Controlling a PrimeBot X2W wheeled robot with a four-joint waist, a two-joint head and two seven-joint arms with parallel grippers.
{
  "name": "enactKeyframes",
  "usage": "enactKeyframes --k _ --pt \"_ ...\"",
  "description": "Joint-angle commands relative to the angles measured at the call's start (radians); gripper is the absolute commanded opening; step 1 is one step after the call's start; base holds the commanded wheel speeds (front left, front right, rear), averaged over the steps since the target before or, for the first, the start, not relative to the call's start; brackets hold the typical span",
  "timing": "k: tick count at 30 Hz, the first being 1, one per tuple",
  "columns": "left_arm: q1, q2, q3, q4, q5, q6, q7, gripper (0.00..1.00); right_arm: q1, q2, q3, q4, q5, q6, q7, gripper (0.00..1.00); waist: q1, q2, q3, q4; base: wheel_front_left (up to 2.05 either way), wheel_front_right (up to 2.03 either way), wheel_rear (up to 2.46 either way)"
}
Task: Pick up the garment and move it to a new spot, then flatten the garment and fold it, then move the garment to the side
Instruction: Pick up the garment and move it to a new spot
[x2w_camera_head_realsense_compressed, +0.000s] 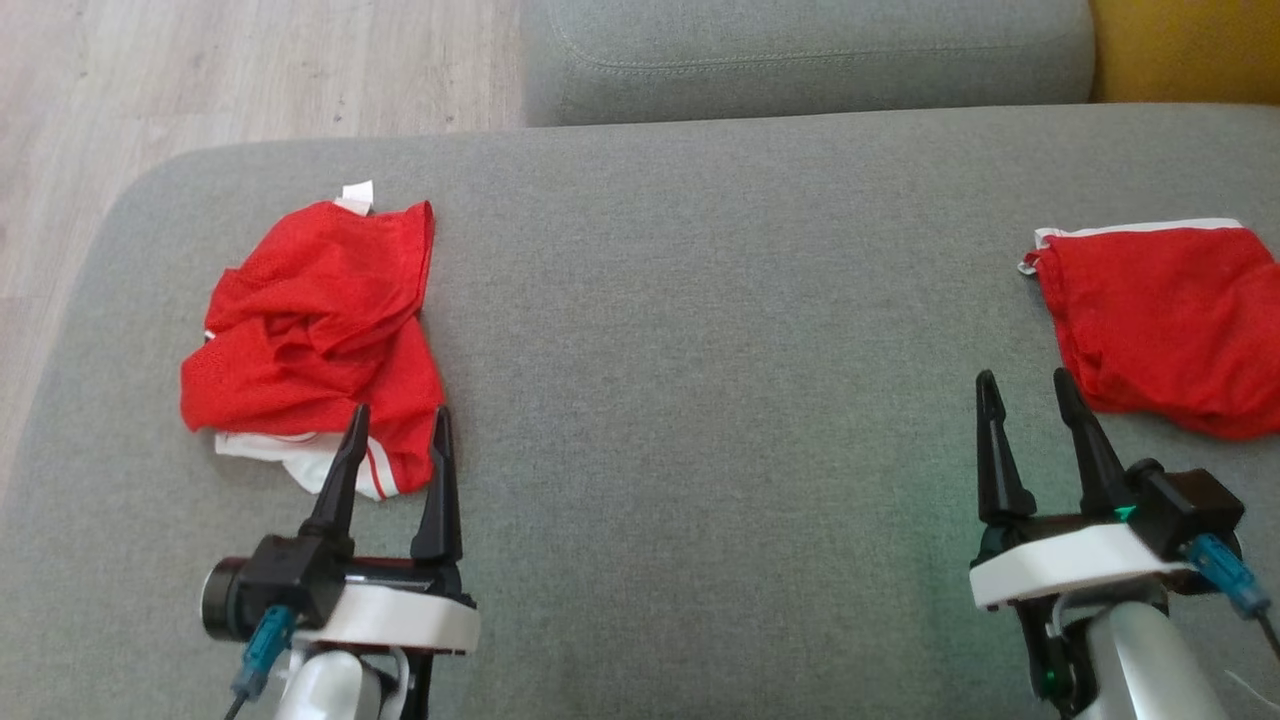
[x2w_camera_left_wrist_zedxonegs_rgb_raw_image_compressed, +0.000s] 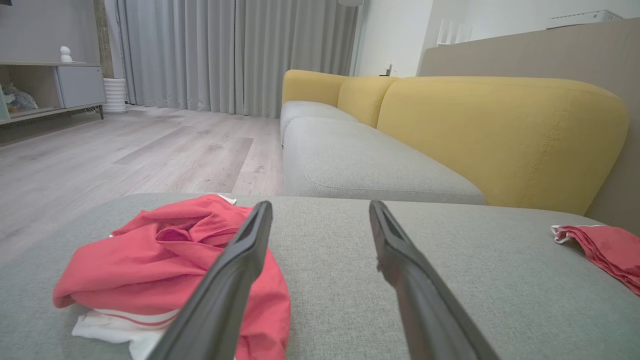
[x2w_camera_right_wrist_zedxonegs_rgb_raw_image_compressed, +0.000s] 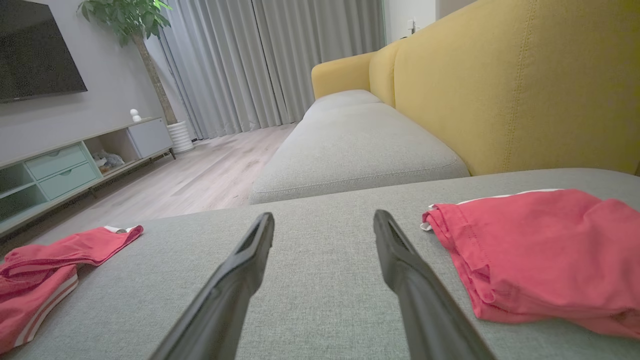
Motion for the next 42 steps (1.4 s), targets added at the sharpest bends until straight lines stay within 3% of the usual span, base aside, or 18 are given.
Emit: enactKeyframes --k 1,13,34,42 --pt "-0.022 0.006 0.023 -0.034 -0.001 0.006 -0.005 1.00 -0.022 -0.003 0.028 -0.041 0.009 -0.001 -0.014 1.00 0.0000 -0.0001 -0.001 0.001 0.00 0.00 0.00" --pt "-0.026 0.006 0.020 -0.037 0.006 0.015 -0.005 1.00 -0.013 -0.002 0.055 -0.047 0.011 -0.001 -0.014 1.00 0.0000 -0.0001 -0.001 0.034 0.00 0.00 0.00" --pt "0.019 0.006 0.026 -0.011 0.017 0.035 -0.005 1.00 0.032 -0.002 0.180 -0.012 0.046 -0.001 -0.014 1.00 0.0000 -0.0001 -0.068 0.336 0.00 0.00 0.00" --pt "0.032 0.006 0.030 -0.003 0.015 0.030 -0.005 1.00 0.023 -0.002 0.215 0.001 0.064 -0.001 -0.014 1.00 0.0000 -0.0001 -0.060 0.381 0.00 0.00 0.00"
